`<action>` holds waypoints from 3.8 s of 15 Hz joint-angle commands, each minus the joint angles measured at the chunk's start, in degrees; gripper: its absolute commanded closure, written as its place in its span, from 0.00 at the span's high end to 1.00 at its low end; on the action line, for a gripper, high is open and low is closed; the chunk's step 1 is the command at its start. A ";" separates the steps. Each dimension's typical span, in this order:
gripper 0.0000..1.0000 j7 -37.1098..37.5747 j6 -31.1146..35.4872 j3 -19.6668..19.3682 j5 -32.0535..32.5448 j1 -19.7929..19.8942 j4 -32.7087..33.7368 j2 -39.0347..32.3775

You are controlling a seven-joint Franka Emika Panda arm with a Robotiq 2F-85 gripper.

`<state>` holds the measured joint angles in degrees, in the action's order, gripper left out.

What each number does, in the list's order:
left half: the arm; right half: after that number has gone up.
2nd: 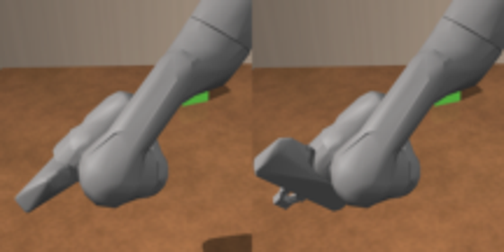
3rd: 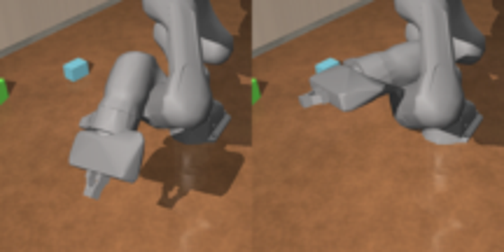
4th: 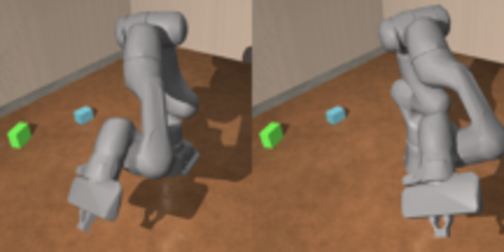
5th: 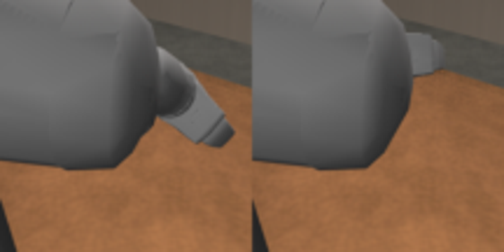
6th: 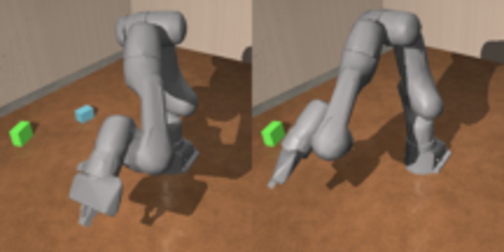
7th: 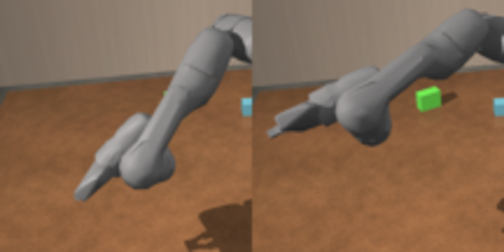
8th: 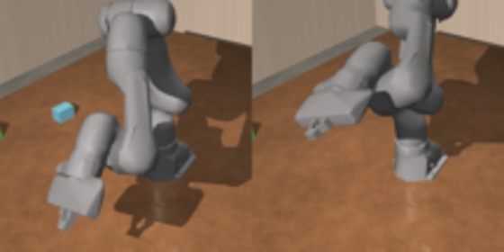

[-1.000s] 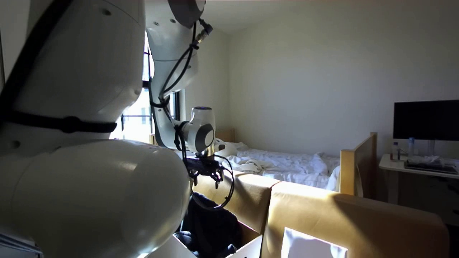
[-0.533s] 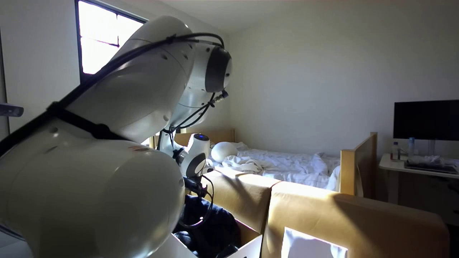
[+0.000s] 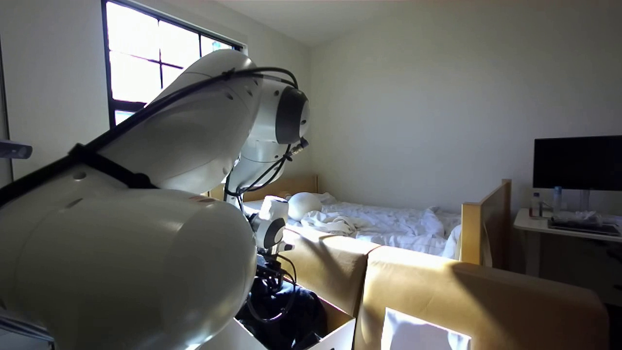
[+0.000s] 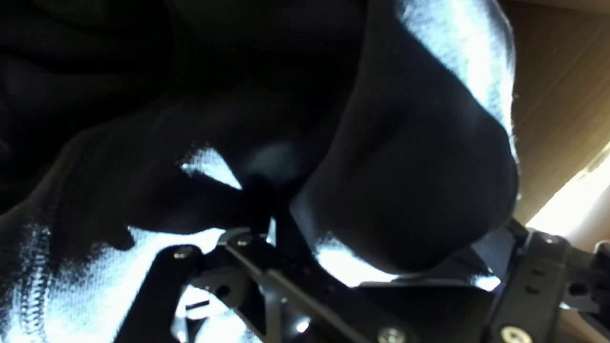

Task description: Remove the jumper from the box

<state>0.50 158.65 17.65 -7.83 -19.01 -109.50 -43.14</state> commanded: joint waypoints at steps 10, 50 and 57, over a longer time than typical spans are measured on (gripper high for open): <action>0.34 -6.40 -6.52 7.58 -1.27 3.64 0.47 -2.07; 0.07 -20.97 -95.37 -8.24 12.72 13.37 50.95 20.93; 0.07 -18.11 -103.94 -17.29 19.50 18.97 47.59 29.08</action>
<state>-20.03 59.14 2.68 10.83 -2.37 -57.96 -19.60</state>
